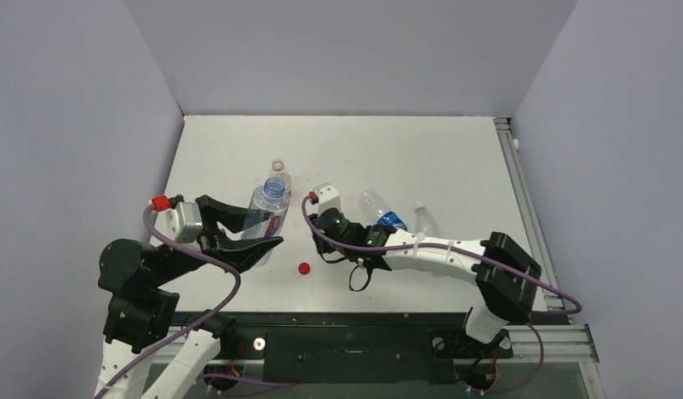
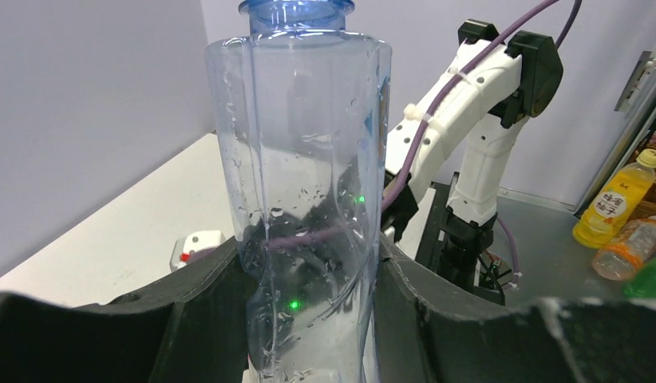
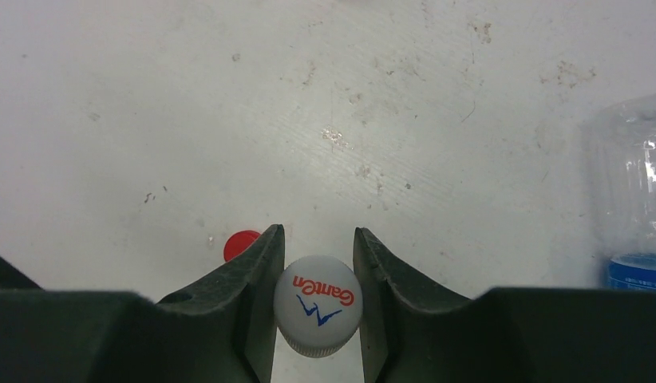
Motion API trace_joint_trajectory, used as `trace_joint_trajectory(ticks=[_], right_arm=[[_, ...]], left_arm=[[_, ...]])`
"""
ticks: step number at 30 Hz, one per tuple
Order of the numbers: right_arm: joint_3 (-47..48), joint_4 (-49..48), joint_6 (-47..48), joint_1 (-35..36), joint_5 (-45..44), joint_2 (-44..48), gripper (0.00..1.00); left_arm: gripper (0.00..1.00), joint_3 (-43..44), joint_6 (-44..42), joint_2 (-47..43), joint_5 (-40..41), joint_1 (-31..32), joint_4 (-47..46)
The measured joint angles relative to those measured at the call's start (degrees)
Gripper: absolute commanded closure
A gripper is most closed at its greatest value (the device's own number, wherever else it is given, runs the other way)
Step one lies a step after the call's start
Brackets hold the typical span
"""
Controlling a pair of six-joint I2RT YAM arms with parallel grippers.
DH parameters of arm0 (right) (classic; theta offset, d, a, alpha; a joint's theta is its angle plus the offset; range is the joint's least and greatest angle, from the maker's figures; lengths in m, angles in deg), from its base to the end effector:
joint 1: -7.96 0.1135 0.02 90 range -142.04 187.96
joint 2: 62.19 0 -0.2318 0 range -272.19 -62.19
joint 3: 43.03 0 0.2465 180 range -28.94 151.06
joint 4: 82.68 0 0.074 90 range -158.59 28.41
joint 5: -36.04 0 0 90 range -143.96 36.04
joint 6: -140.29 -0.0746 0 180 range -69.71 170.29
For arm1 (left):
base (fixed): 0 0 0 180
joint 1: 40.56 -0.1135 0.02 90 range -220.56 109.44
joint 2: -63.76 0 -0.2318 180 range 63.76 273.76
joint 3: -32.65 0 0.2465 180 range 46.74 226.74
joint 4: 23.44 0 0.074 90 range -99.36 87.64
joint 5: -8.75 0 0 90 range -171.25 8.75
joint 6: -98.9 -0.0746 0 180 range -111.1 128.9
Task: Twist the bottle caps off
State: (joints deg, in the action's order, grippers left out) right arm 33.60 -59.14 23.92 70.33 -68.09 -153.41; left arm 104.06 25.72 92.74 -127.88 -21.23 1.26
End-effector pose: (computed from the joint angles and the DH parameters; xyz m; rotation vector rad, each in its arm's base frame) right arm 0.1917 0.3270 0.1928 -0.5715 2.2020 0.5711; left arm 0.0938 -0.0904 0.4303 0.7582 1.2225 -1.0340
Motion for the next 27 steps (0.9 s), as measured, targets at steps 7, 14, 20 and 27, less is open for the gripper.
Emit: trace_joint_trajectory(ticks=[7, 14, 20, 27], right_arm=[[-2.49, -8.96, -1.11, 0.76, -3.23, -10.08, 1.00], [-6.32, -14.80, -2.78, 2.62, -4.31, -15.50, 0.74], [-8.68, -19.34, -4.42, 2.78, -6.08, -15.50, 0.46], [-11.61, -19.65, -4.79, 2.93, -6.64, -12.79, 0.42]], left_arm=[[0.80, 0.00, -1.01, -0.50, 3.02, 0.00, 1.03], [0.80, 0.00, -1.27, -0.79, 4.02, 0.00, 1.44], [0.79, 0.00, -1.42, -0.79, 4.44, 0.00, 1.46], [0.79, 0.00, -1.42, -0.79, 4.57, 0.00, 1.46]])
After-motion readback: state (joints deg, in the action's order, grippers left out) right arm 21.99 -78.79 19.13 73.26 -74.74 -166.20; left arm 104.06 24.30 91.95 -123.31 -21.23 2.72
